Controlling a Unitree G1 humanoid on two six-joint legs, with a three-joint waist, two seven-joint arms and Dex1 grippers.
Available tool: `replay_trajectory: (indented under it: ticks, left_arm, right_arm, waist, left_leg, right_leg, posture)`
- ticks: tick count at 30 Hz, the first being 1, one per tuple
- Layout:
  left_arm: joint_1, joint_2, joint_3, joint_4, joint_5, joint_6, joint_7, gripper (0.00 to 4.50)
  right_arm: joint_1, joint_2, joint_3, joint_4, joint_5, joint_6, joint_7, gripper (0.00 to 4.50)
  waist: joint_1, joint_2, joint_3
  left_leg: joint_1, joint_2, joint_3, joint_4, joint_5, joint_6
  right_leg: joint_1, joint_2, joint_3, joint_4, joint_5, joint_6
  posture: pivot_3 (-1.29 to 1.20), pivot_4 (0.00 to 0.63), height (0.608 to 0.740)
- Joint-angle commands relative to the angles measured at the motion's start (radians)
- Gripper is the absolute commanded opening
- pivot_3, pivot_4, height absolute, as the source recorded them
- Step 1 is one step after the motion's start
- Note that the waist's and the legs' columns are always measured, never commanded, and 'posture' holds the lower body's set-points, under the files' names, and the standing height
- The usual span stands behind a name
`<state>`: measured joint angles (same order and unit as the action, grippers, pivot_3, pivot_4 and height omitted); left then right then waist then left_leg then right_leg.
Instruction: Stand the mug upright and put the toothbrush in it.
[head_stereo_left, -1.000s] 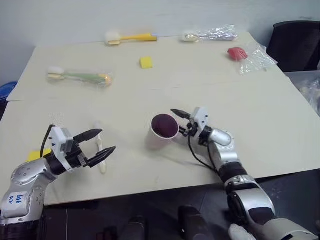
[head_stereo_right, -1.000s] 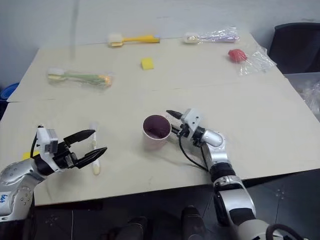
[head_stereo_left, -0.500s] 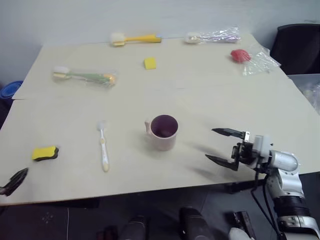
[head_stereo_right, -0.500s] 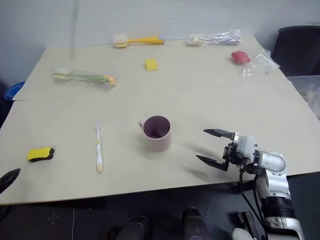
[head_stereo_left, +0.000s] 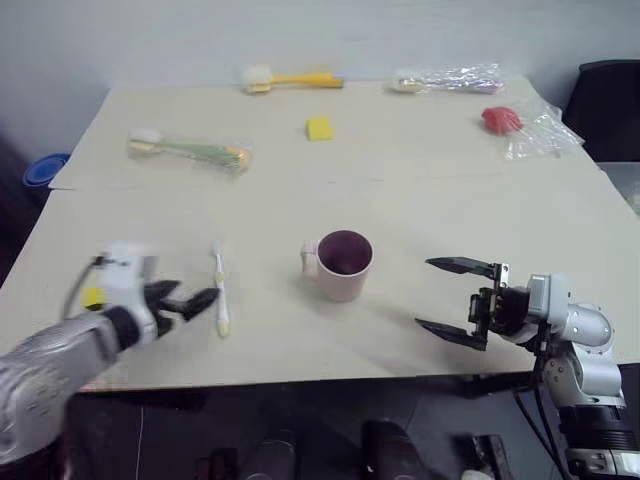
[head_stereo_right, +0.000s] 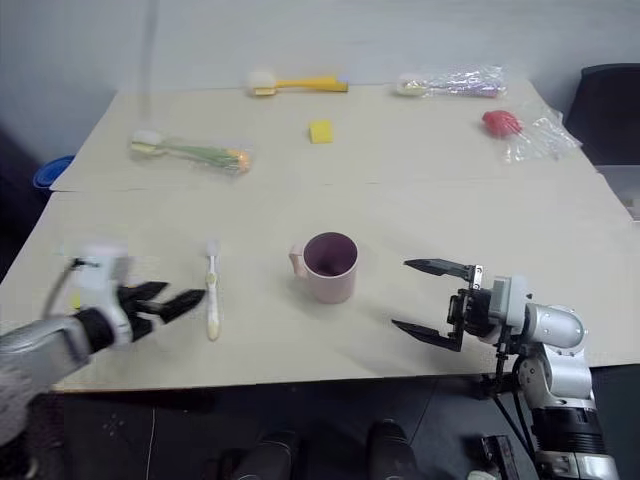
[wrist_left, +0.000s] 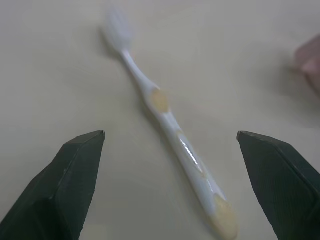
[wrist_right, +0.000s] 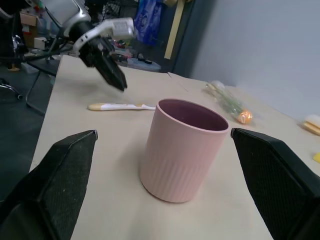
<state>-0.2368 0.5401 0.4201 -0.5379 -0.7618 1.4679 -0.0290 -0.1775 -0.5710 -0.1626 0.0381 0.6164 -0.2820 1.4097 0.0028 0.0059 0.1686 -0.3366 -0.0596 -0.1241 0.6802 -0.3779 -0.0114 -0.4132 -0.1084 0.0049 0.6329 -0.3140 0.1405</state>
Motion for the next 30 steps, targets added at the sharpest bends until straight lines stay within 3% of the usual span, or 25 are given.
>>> replay_trajectory:
  ticks: [1,3,6,11,15,19,22,25,28,30]
  left_arm:
    - [-0.081,-0.035,-0.040,0.060,0.085,0.072,0.070,4.50]
    - [-0.108,-0.043,-0.081,0.091,0.114,0.087,0.065,4.50]
    - [-0.141,-0.029,-0.148,0.151,0.166,0.049,0.051,3.93]
    - [-0.153,0.016,-0.233,0.238,0.199,-0.019,-0.039,2.61]
    - [-0.178,0.017,-0.198,0.294,0.217,-0.144,-0.103,1.36]
    - [-0.225,-0.011,-0.163,0.336,0.173,-0.461,-0.337,0.26]
    - [-0.271,-0.064,-0.127,0.377,0.099,-0.711,-0.585,0.18]
    - [-0.344,-0.121,-0.120,0.440,0.047,-0.817,-0.696,0.18]
    - [-0.451,-0.237,-0.175,0.507,0.005,-0.933,-0.821,0.18]
    - [-0.525,-0.340,-0.229,0.617,0.049,-1.044,-0.874,0.18]
  right_arm:
    - [0.014,-0.002,-0.015,-0.067,0.015,0.010,-0.025,4.48]
    - [0.023,-0.004,-0.019,-0.081,0.019,0.023,-0.039,4.48]
    - [0.055,-0.009,-0.032,-0.129,0.040,0.057,-0.068,4.50]
    - [0.132,-0.013,-0.028,-0.244,0.080,0.062,-0.035,4.50]
    - [0.150,0.013,-0.032,-0.291,0.087,0.052,-0.068,4.50]
    - [0.180,0.025,-0.034,-0.374,0.092,0.067,-0.133,4.50]
    - [0.203,0.049,-0.056,-0.416,0.133,0.105,-0.221,4.50]
    - [0.230,0.040,-0.067,-0.433,0.108,0.105,-0.246,4.50]
    - [0.255,0.049,-0.090,-0.449,0.075,0.100,-0.309,4.50]
    - [0.260,0.053,-0.098,-0.452,0.053,0.090,-0.343,4.50]
  waist:
    - [-0.006,0.000,0.000]
    - [-0.007,0.000,0.000]
    - [-0.001,0.002,-0.001]
    - [0.022,0.007,-0.004]
    - [0.025,0.009,-0.005]
    - [0.027,0.007,-0.004]
    - [0.025,0.005,-0.003]
    - [0.022,0.005,-0.003]
    - [0.023,0.004,-0.003]
    - [0.029,0.002,-0.001]
  left_leg:
    - [0.000,0.000,0.000,0.000,0.000,0.000]
    - [0.000,0.000,0.000,0.000,0.000,0.000]
    - [0.001,-0.001,0.000,0.000,0.000,0.000]
    - [0.001,-0.003,-0.001,0.002,0.000,0.000]
    - [0.002,-0.003,-0.002,0.002,0.000,0.000]
    - [0.001,-0.004,-0.003,0.002,0.001,-0.001]
    - [-0.001,-0.003,-0.003,0.001,0.000,0.000]
    - [-0.001,-0.004,-0.002,0.001,0.000,0.000]
    - [0.000,-0.004,-0.002,0.001,0.000,0.000]
    - [-0.001,-0.005,-0.002,0.003,0.001,0.001]
  right_leg:
    - [0.000,0.000,0.000,-0.001,0.000,0.000]
    - [-0.001,0.001,0.001,-0.002,0.000,0.000]
    - [0.000,0.000,0.001,-0.004,0.000,0.000]
    - [0.001,-0.001,0.001,-0.004,0.000,0.000]
    - [0.002,-0.002,0.001,-0.004,0.000,0.001]
    - [0.001,-0.002,0.001,-0.005,0.000,0.001]
    - [0.001,-0.003,0.000,-0.006,0.000,0.001]
    - [0.001,-0.003,-0.001,-0.007,0.000,0.001]
    - [0.001,-0.002,0.000,-0.007,0.000,0.001]
    - [0.002,-0.003,-0.001,-0.007,0.001,0.002]
  posture:
    - [0.00,0.150,0.740]
    - [0.00,0.150,0.740]
    - [0.00,0.150,0.740]
    - [0.00,0.150,0.740]
    - [0.00,0.150,0.740]
    - [0.00,0.150,0.740]
    - [0.00,0.150,0.740]
    - [0.00,0.150,0.740]
    - [0.00,0.150,0.740]
    - [0.00,0.150,0.740]
